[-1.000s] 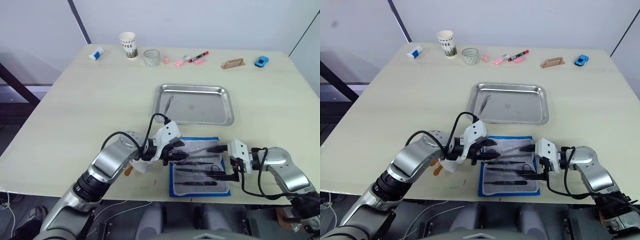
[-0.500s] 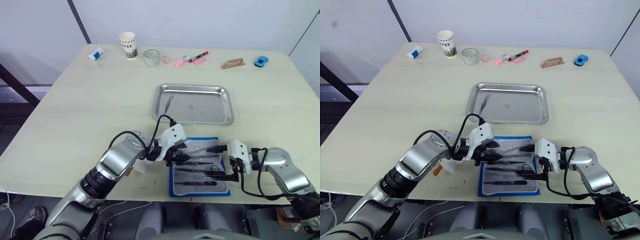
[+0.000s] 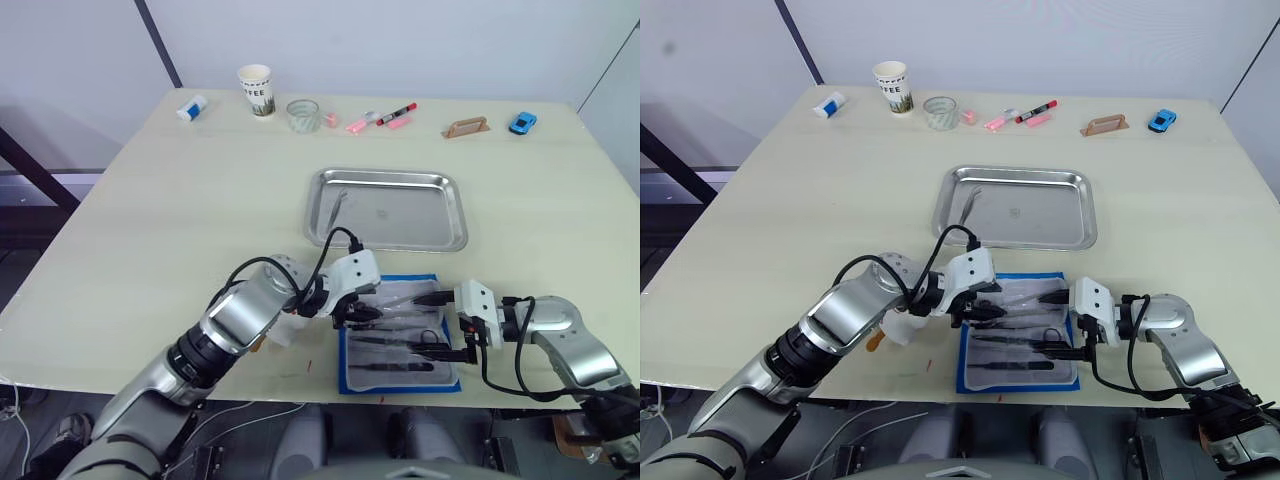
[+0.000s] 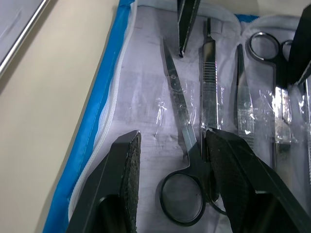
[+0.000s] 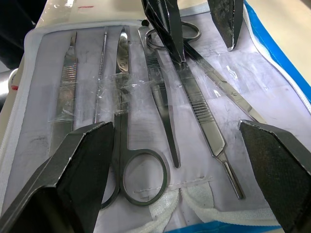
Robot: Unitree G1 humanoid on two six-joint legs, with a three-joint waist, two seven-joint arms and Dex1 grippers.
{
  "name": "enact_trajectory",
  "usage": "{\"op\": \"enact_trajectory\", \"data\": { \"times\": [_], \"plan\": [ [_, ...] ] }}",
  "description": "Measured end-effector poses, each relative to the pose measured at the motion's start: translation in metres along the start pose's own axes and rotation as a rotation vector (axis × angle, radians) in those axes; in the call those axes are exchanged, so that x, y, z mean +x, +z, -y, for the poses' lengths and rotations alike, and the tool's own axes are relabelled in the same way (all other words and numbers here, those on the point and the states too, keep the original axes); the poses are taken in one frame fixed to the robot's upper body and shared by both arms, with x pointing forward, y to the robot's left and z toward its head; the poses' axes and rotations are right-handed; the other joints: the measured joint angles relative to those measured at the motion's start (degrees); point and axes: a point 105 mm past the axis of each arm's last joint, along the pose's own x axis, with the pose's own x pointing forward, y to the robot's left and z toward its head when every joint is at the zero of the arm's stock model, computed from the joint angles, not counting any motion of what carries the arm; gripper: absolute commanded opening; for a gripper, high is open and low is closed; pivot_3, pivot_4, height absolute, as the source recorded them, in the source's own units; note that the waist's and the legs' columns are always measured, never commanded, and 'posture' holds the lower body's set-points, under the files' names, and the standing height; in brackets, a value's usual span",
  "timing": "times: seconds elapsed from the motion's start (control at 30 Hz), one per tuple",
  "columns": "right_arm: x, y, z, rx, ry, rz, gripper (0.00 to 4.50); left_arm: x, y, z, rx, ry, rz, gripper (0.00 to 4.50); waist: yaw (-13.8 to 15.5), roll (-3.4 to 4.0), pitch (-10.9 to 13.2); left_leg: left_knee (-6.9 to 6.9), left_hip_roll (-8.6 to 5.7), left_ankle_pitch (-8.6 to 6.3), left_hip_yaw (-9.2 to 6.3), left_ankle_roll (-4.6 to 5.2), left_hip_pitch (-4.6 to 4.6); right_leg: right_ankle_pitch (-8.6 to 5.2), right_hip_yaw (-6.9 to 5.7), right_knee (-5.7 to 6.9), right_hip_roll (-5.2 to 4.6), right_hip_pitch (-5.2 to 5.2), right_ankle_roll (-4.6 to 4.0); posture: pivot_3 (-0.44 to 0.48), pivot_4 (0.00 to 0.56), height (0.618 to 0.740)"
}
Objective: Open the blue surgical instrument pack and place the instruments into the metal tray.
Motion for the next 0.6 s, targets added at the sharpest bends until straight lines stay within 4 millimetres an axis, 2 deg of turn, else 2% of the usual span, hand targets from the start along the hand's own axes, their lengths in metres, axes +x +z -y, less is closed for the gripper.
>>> {"op": "enact_trajectory", "data": {
  "times": [0.07, 0.1, 0.6],
  "plan": [
    [0.000, 0.000, 0.000, 0.000, 0.000, 0.000, 4.50, 0.000, -0.001, -0.001, 0.011, 0.002, -0.007, 0.23, 0.00, -0.01, 0.00, 0.00, 0.00, 0.00, 0.01, 0.00, 0.00, 0.00, 0.00, 0.00, 0.00, 0.00, 0.00, 0.000, 0.150, 0.740],
    [0.000, 0.000, 0.000, 0.000, 0.000, 0.000, 4.50, 0.000, -0.001, -0.001, 0.019, -0.009, -0.007, 0.04, 0.00, -0.01, 0.00, 0.00, 0.00, 0.00, 0.01, 0.00, 0.00, 0.00, 0.00, 0.00, 0.00, 0.00, 0.00, 0.000, 0.150, 0.740],
    [0.001, 0.001, 0.001, 0.000, 0.000, 0.005, 4.50, -0.003, -0.004, -0.011, 0.104, -0.111, -0.003, 0.04, -0.10, 0.00, -0.04, 0.00, 0.01, 0.00, 0.07, 0.01, 0.01, -0.01, -0.01, 0.01, 0.04, 0.00, -0.01, 0.000, 0.150, 0.740]
  ]
}}
